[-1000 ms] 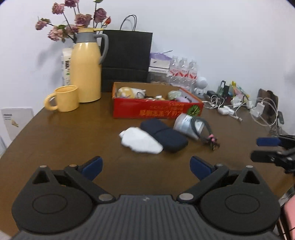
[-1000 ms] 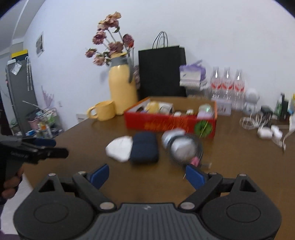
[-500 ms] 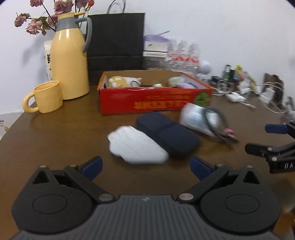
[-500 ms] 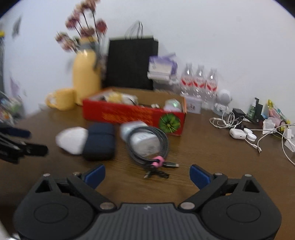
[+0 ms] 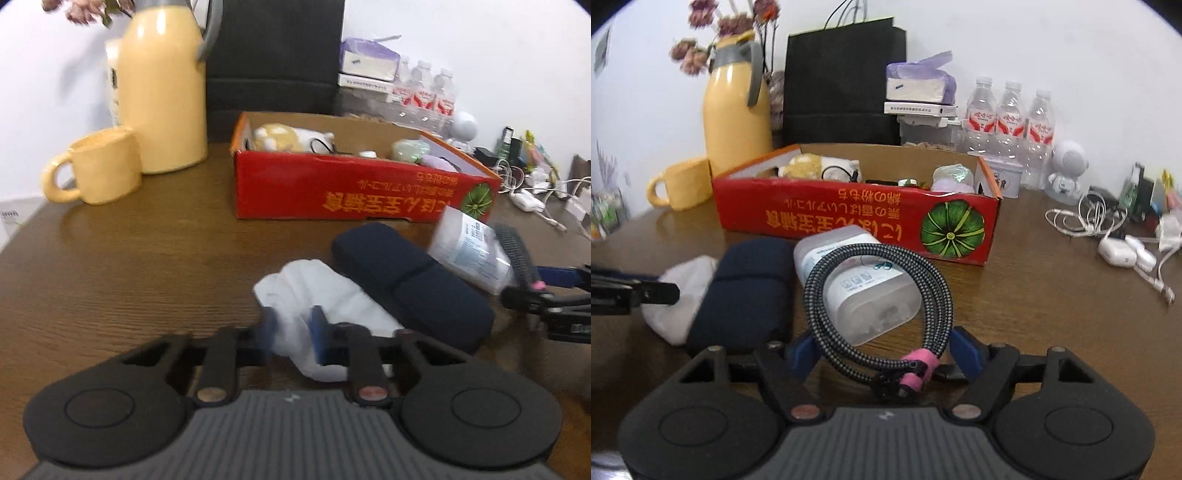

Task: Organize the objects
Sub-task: 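Move both tools back over the navy case and white cloth, then grasp the white cloth with left tool while right tool grasps the coiled cable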

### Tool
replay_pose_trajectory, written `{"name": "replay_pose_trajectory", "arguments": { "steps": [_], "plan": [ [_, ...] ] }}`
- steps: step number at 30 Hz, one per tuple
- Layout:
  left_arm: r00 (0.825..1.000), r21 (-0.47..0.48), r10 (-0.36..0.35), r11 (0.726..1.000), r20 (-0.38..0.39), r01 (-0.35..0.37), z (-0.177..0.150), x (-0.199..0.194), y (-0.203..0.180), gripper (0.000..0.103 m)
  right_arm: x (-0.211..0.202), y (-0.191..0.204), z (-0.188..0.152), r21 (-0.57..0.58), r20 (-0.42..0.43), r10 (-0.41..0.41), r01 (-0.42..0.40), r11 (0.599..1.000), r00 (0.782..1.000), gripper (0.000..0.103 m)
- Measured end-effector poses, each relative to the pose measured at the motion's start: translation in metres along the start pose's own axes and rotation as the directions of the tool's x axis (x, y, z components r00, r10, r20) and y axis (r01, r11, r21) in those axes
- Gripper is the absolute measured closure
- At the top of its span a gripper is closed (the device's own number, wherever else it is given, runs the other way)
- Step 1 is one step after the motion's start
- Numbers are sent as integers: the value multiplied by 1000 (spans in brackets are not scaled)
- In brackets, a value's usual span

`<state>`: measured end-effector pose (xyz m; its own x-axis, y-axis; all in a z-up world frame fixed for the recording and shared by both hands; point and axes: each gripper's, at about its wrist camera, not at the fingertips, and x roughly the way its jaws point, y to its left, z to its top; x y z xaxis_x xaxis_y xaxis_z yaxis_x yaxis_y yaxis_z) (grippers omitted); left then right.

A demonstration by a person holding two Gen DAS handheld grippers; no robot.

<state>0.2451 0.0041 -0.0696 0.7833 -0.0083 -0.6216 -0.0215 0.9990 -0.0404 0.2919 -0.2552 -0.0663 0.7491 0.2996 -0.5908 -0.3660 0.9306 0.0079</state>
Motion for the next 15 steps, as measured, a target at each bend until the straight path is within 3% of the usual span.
{"name": "replay_pose_trajectory", "arguments": {
  "steps": [5,9,15],
  "plan": [
    [992,37,118,992,39,-120,-17,-31,6,97,-44,-4,-11,56,41,22,-24,998,999,30],
    [999,-32,48,998,22,-47,-33,-70,16,97,-83,-9,-29,128,32,81,-85,988,996,29],
    [995,4,-41,999,93,41,-44,-123,-8,97,-117,13,-54,54,8,20,-20,998,1000,29]
  ]
}}
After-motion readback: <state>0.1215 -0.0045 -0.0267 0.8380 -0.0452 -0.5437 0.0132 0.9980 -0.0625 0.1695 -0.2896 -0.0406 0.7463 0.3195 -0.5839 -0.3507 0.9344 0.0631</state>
